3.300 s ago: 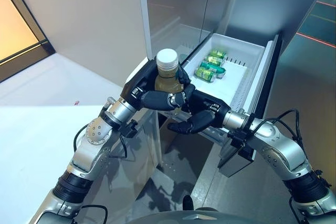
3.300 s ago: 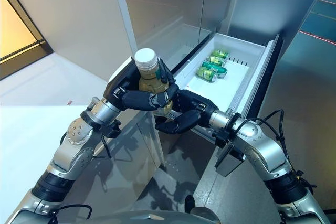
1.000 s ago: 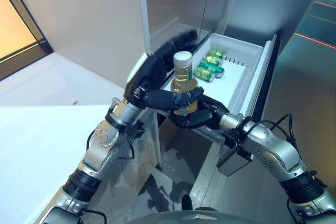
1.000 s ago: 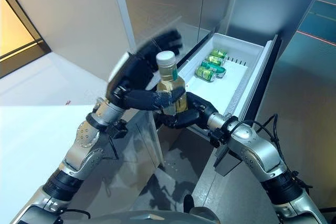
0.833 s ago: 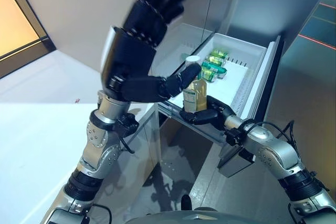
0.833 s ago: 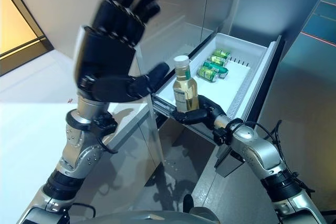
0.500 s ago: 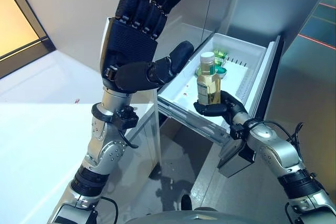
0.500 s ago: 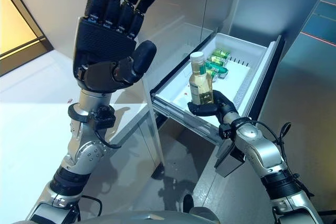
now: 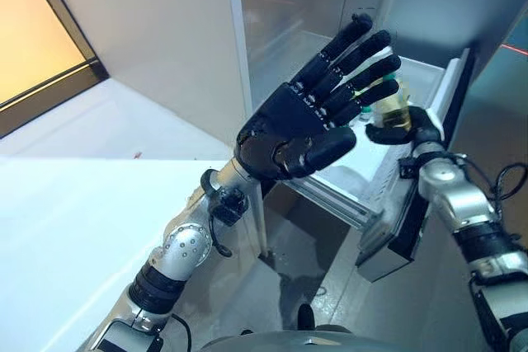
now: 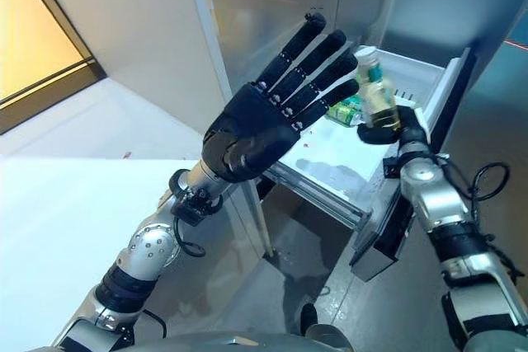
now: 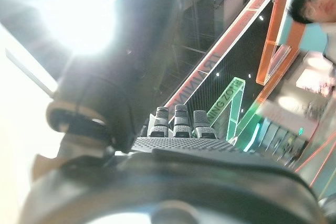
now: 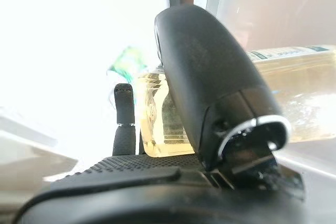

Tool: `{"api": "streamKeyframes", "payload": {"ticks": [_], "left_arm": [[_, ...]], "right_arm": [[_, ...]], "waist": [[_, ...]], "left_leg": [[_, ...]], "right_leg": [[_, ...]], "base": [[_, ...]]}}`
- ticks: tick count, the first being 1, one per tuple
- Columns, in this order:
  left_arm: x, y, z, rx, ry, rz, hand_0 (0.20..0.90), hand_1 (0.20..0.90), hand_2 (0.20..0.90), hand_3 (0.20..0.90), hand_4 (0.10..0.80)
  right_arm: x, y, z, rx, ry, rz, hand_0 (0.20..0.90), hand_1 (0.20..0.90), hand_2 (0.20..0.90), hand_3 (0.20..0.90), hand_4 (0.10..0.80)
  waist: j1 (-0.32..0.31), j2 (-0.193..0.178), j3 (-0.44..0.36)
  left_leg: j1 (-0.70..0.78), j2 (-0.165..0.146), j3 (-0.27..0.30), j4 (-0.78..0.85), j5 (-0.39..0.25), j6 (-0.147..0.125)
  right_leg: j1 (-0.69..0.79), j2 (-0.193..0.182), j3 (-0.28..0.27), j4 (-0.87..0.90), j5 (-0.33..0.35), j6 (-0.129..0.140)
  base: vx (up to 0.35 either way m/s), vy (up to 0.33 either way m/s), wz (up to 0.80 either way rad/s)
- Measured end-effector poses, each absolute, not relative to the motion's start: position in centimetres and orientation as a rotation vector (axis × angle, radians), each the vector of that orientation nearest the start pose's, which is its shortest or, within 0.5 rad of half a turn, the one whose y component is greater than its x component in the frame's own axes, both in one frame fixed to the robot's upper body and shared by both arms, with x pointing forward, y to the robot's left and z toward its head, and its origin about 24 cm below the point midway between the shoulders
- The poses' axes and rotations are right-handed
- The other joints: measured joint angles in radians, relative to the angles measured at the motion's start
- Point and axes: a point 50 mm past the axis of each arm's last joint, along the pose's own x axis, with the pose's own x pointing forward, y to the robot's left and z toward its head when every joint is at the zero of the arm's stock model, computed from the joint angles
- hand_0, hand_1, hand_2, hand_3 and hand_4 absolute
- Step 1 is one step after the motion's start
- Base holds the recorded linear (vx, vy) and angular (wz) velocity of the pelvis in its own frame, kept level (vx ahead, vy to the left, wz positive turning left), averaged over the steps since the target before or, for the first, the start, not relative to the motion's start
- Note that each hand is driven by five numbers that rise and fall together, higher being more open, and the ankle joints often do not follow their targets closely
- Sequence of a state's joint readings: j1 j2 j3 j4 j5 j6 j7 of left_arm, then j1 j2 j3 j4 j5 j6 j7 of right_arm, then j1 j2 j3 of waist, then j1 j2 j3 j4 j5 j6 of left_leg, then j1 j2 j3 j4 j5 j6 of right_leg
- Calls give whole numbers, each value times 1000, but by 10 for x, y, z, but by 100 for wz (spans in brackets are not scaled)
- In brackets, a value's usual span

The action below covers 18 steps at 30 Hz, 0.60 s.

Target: Put drinks into fridge and close the fridge

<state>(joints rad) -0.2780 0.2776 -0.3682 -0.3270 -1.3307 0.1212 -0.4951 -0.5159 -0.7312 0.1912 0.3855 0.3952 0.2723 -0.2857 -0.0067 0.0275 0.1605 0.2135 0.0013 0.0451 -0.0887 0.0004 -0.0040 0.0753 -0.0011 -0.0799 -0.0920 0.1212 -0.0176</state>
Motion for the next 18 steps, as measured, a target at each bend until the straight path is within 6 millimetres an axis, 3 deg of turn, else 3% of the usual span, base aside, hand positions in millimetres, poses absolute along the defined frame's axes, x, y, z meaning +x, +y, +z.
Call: {"api": "streamKeyframes", "payload": {"ticks": [8, 16, 18], "left_arm": [[222, 45, 124, -1345, 123, -1275, 900, 900, 900, 900, 800], [205, 40, 87, -1382, 425, -1282, 900, 900, 900, 900, 800], [201, 43, 65, -1386, 550, -1232, 900, 900, 900, 900, 800]], "right_arm": [[343, -318, 128, -360, 203, -459, 300, 300, 300, 200, 100], [343, -325, 117, -366, 274, -456, 300, 300, 300, 200, 100], [344, -327, 115, -361, 289, -455, 300, 300, 300, 200, 100]], "waist": [[54, -8, 5], [101, -18, 17], [111, -16, 30]], "left_leg": [[-27, -2, -61, 0, 21, -6], [-45, -4, -103, 1, 36, -8], [-47, -5, -110, 1, 39, -8]], "right_leg": [[1, -11, -64, 0, -5, 3], [0, -17, -100, 0, -9, 1], [1, -19, -107, 0, -9, 1]], "base": [[-24, -84, 23], [-14, -40, 16], [7, -1, 10]]}}
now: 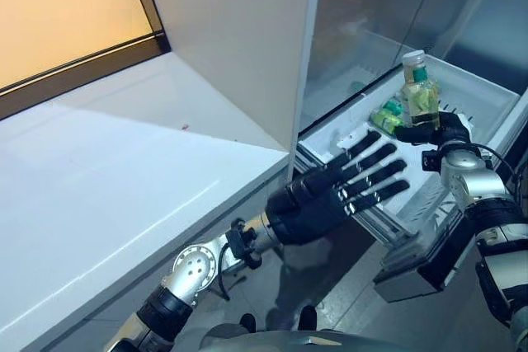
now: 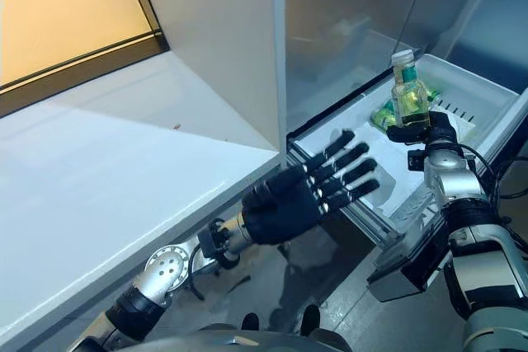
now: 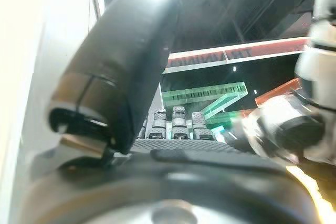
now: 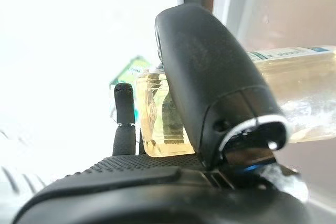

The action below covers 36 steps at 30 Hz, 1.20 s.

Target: Put drinks into fridge and close the fridge

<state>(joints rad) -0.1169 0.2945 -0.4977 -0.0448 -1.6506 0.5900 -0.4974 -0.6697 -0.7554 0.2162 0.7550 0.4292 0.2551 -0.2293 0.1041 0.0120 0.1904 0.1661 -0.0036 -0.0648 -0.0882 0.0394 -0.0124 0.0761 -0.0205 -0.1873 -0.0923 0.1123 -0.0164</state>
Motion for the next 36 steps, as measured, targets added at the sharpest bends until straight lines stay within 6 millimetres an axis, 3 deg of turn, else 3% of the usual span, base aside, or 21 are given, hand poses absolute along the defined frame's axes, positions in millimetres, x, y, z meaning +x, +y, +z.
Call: {"api": "streamKeyframes", "payload": {"ticks": [5, 9, 11, 15, 19, 24, 28, 32, 33, 34, 35, 36], "left_arm": [[192, 57, 27, -1328, 713, -1119, 900, 900, 900, 900, 800], [182, 74, -24, -1169, 814, -930, 900, 900, 900, 900, 800], [173, 89, -55, -1037, 871, -813, 900, 900, 900, 900, 800], [144, 141, -110, -787, 988, -534, 900, 900, 900, 900, 800], [150, 171, -118, -620, 937, -375, 900, 900, 900, 900, 800], [140, 198, -138, -492, 1000, -123, 900, 900, 900, 900, 800], [121, 210, -149, -432, 1089, -33, 900, 900, 900, 900, 800], [120, 213, -150, -437, 1083, -9, 900, 900, 900, 900, 800], [123, 212, -149, -438, 1076, -12, 900, 900, 900, 900, 800], [125, 211, -148, -441, 1068, -13, 900, 900, 900, 900, 800], [127, 211, -148, -442, 1064, -17, 900, 900, 900, 900, 800], [130, 209, -147, -444, 1058, -22, 900, 900, 900, 900, 800]], "right_arm": [[344, -330, 114, -373, 311, -448, 300, 300, 300, 200, 100], [344, -331, 110, -392, 340, -425, 300, 300, 300, 200, 100], [344, -334, 109, -411, 362, -425, 300, 300, 300, 200, 100], [340, -344, 101, -442, 446, -415, 300, 300, 300, 200, 100], [327, -358, 82, -454, 579, -420, 300, 300, 300, 200, 100], [316, -365, 67, -448, 671, -417, 300, 300, 300, 200, 100], [317, -368, 70, -485, 690, -429, 300, 300, 300, 200, 100], [331, -363, 88, -787, 697, -360, 300, 300, 300, 200, 100], [335, -361, 93, -850, 698, -336, 354, 354, 354, 263, 163], [338, -359, 98, -911, 701, -306, 354, 354, 354, 263, 163], [340, -358, 102, -961, 710, -283, 900, 900, 900, 900, 800], [341, -359, 104, -999, 723, -263, 900, 900, 900, 900, 800]], "waist": [[6, 5, 23], [8, 12, 30], [9, 16, 36], [4, 26, 48], [29, 37, 54], [36, 53, 63], [42, 68, 81], [41, 73, 89], [40, 75, 93], [39, 78, 97], [38, 82, 101], [38, 86, 108]], "left_leg": [[-4, 0, -16, 0, 4, -2], [-7, 0, -21, 0, 5, -3], [-9, 0, -23, 0, 6, -5], [-21, 2, -38, 0, 10, -9], [-33, 1, -49, 9, 12, -12], [-62, 1, -65, 30, 11, -14], [-97, -2, -66, 48, 12, -16], [-138, 1, -63, 50, 20, -26], [-139, 2, -56, 50, 21, -27], [-140, 3, -52, 50, 21, -27], [-143, 4, -46, 51, 21, -27], [-143, 4, -44, 51, 21, -27]], "right_leg": [[1, -2, -17, 0, -1, 0], [2, -2, -22, 0, -3, 0], [2, -2, -25, -1, -4, 0], [-3, -3, -40, -4, -8, -4], [-6, -3, -47, -2, -11, -6], [-19, -5, -70, 0, -12, -8], [-46, -7, -77, 0, -10, -11], [-87, -5, -78, 0, -1, -21], [-88, -4, -79, 0, -1, -22], [-88, -3, -80, 0, -2, -22], [-90, -2, -80, 0, -2, -22], [-90, -2, -80, 0, -2, -22]], "base": [[19, 5, 10], [3, 8, 3], [1, 13, 4], [4, -6, 11], [38, -39, 10], [23, -31, 11], [-62, 4, 5], [-30, 7, 1], [0, 0, 0], [0, 0, 0], [0, 0, 0], [0, 0, 0]]}}
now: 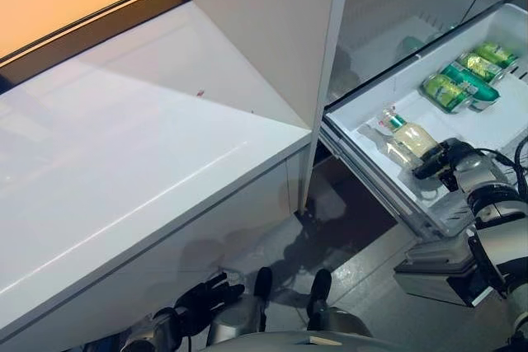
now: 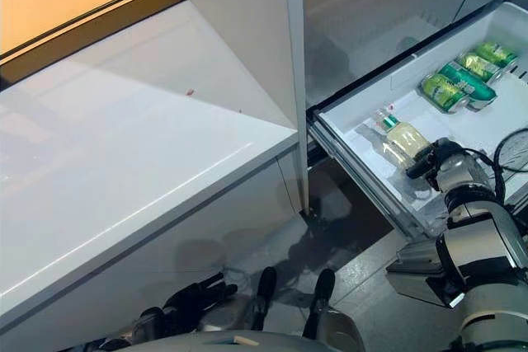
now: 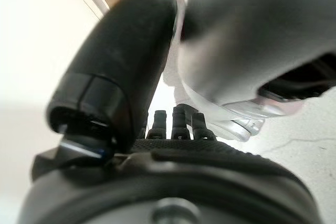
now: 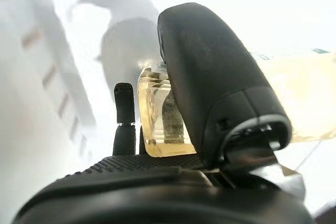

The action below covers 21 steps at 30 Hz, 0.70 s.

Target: Put drinks into fridge and close the fridge

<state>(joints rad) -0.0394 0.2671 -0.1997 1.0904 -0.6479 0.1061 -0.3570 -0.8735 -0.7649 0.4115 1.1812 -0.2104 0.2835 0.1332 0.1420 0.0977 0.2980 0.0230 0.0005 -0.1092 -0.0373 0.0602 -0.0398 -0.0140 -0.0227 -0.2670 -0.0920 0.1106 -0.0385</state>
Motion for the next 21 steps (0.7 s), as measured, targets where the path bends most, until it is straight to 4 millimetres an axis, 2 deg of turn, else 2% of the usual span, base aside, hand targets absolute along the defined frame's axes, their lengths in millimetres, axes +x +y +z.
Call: {"api": "streamKeyframes", "payload": {"ticks": [3, 9, 12, 15, 21], "left_arm": [[131, 209, -147, -445, 1057, -25, 900, 900, 900, 900, 800], [133, 208, -146, -432, 1053, -41, 900, 900, 900, 900, 800], [135, 207, -145, -427, 1048, -49, 900, 900, 900, 900, 800], [133, 211, -145, -426, 1064, -38, 900, 900, 900, 900, 800], [128, 214, -147, -415, 1078, -23, 900, 900, 900, 900, 800]], "right_arm": [[343, -359, 113, -1065, 726, -227, 900, 900, 900, 900, 800], [347, -357, 126, -1074, 706, -197, 900, 900, 900, 900, 800], [351, -350, 130, -962, 663, -182, 900, 900, 900, 900, 800], [358, -337, 138, -739, 562, -140, 900, 900, 900, 900, 800], [365, -297, 172, -310, 196, 13, 900, 900, 900, 900, 800]], "waist": [[0, -2, 8], [-8, -11, 20], [-25, -19, 25], [-55, -25, 28], [-93, -31, 29]], "left_leg": [[-2, -1, 13, -1, 0, 0], [1, -1, 28, -5, 0, 0], [8, -1, 32, -6, 0, 0], [26, 0, 46, -16, 0, 1], [89, 6, 88, -42, -6, 11]], "right_leg": [[-2, 0, 1, 0, 0, 0], [-2, -1, 7, 0, 0, 0], [2, 0, 11, 0, 0, 0], [10, 2, 24, 0, 1, 1], [45, 11, 67, 0, 0, 1]], "base": [[23, -9, 0], [32, 11, -2], [49, 32, -5], [69, 44, -13], [62, 52, -20]]}}
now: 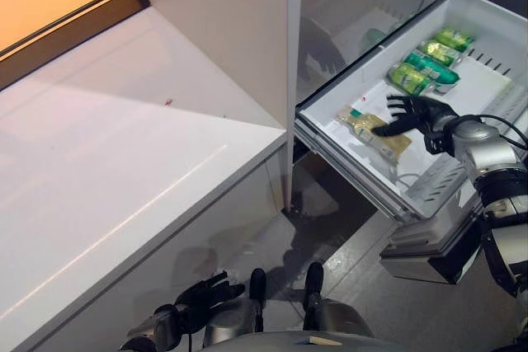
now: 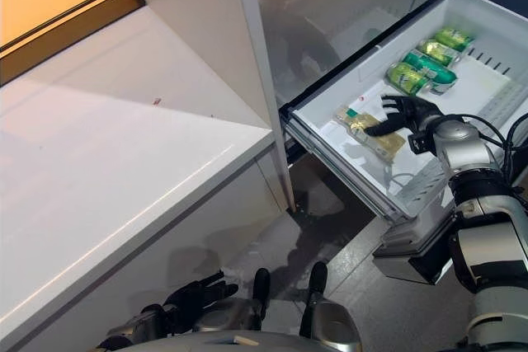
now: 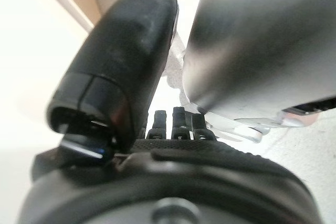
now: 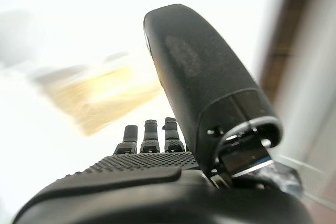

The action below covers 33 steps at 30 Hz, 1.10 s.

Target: Put drinks into fridge and close the fridge

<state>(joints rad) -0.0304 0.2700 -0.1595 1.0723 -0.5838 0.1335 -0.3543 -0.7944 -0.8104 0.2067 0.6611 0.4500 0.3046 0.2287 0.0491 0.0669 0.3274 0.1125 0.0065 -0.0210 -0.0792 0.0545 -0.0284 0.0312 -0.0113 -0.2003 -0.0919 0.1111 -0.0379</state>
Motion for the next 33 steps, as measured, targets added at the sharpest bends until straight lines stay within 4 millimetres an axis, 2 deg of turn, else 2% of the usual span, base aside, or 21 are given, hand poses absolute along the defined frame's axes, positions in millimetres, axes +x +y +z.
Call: {"api": "streamKeyframes", "payload": {"ticks": [2, 7, 10, 12, 17, 20, 22, 27, 30, 33], "left_arm": [[128, 213, -147, -432, 1069, -6, 900, 900, 900, 900, 800], [120, 216, -150, -420, 1092, 21, 900, 900, 900, 900, 800], [110, 218, -154, -400, 1128, 37, 900, 900, 900, 900, 800], [105, 219, -155, -388, 1151, 43, 900, 900, 900, 900, 800], [95, 216, -159, -389, 1186, 39, 900, 900, 900, 900, 800], [93, 214, -160, -379, 1203, 29, 900, 900, 900, 900, 800], [92, 213, -161, -382, 1210, 26, 900, 900, 900, 900, 800], [88, 208, -162, -391, 1223, 21, 900, 900, 900, 900, 800], [83, 207, -164, -390, 1237, 25, 900, 900, 900, 900, 800], [104, 204, -160, -360, 1191, 1, 900, 900, 900, 900, 800]], "right_arm": [[358, -292, 187, -208, 51, 18, 900, 900, 900, 900, 800], [332, -280, 230, -143, -341, -76, 900, 900, 900, 900, 800], [315, -281, 240, -92, -535, -192, 900, 900, 900, 900, 800], [308, -289, 238, -73, -577, -275, 900, 900, 900, 900, 800], [293, -320, 211, 91, -583, -493, 900, 900, 900, 900, 800], [290, -330, 193, 228, -550, -551, 900, 900, 900, 900, 800], [287, -338, 173, 311, -488, -595, 900, 900, 900, 900, 800], [280, -344, 130, 335, -333, -661, 900, 900, 900, 900, 800], [277, -346, 114, 355, -273, -683, 900, 900, 900, 900, 800], [278, -348, 110, 361, -253, -700, 900, 900, 900, 900, 800]], "waist": [[-3, -4, -2], [-21, -26, -18], [-50, -47, -55], [-66, -58, -85], [-109, -94, -174], [-126, -95, -201], [-139, -90, -212], [-123, -66, -228], [-103, -62, -220], [-70, -59, -165]], "left_leg": [[18, 0, 10, -6, -3, 4], [40, -1, 47, -9, -12, 12], [51, -6, 71, -9, -22, 18], [58, -6, 88, -9, -28, 21], [75, -9, 139, -12, -42, 29], [87, -10, 163, -14, -51, 32], [89, -12, 169, -14, -53, 33], [89, -13, 164, -3, -53, 32], [55, -22, 154, 71, -84, 34], [-17, -28, 136, 184, -125, 43]], "right_leg": [[11, 2, 12, 0, 0, 0], [12, 7, 55, 0, 2, 2], [13, 9, 80, 0, 7, 1], [12, 10, 98, 0, 9, 4], [12, 9, 143, 0, 11, 20], [13, 11, 166, -4, 13, 23], [12, 11, 173, -5, 14, 24], [11, 15, 189, 0, 16, 25], [11, 11, 193, 9, 18, 25], [-20, -2, 184, 47, 17, 26]], "base": [[28, 51, -17], [-13, 62, -24], [-30, 66, -26], [-17, 46, -29], [-8, 50, -31], [14, 30, -26], [44, 32, -11], [54, 9, 1], [-39, -21, 5], [-293, -24, 11]]}}
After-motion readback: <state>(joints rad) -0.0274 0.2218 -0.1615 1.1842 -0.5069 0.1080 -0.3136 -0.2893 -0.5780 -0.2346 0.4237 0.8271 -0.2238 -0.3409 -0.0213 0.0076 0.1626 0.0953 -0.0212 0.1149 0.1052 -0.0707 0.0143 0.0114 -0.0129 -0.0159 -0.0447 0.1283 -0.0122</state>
